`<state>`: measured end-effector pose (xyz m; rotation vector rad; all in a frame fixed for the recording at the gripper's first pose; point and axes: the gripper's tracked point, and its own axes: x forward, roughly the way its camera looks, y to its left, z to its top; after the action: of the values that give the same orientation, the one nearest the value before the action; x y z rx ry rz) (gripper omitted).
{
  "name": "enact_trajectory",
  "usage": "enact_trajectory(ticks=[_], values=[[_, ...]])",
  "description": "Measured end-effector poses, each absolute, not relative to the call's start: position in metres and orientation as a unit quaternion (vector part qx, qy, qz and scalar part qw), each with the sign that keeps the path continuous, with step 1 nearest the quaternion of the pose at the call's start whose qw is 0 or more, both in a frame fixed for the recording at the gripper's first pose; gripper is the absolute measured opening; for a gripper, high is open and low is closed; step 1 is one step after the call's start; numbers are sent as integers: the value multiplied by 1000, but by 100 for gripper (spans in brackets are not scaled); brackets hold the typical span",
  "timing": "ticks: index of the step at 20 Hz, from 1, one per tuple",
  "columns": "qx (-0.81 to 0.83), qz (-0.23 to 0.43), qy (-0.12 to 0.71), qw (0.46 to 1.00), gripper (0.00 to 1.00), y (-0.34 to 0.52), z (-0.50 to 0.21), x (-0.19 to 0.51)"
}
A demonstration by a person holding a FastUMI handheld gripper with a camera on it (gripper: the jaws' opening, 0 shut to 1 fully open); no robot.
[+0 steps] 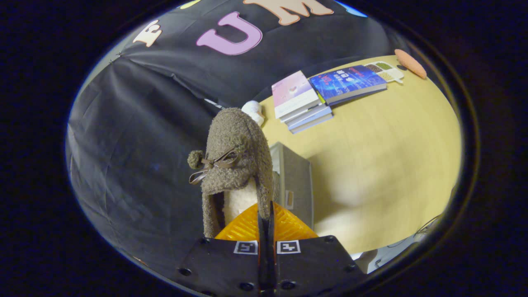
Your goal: Open the storage box then place both shoes into the box .Put the left shoe in first, then the right shoe, with the right side of both shoes facing outward in a uniform manner.
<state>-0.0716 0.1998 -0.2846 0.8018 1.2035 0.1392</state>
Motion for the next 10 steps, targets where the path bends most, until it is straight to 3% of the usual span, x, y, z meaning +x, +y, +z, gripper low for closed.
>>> enact_trajectory(ticks=[10], values=[[345, 43, 596, 724, 3, 249, -328, -95]])
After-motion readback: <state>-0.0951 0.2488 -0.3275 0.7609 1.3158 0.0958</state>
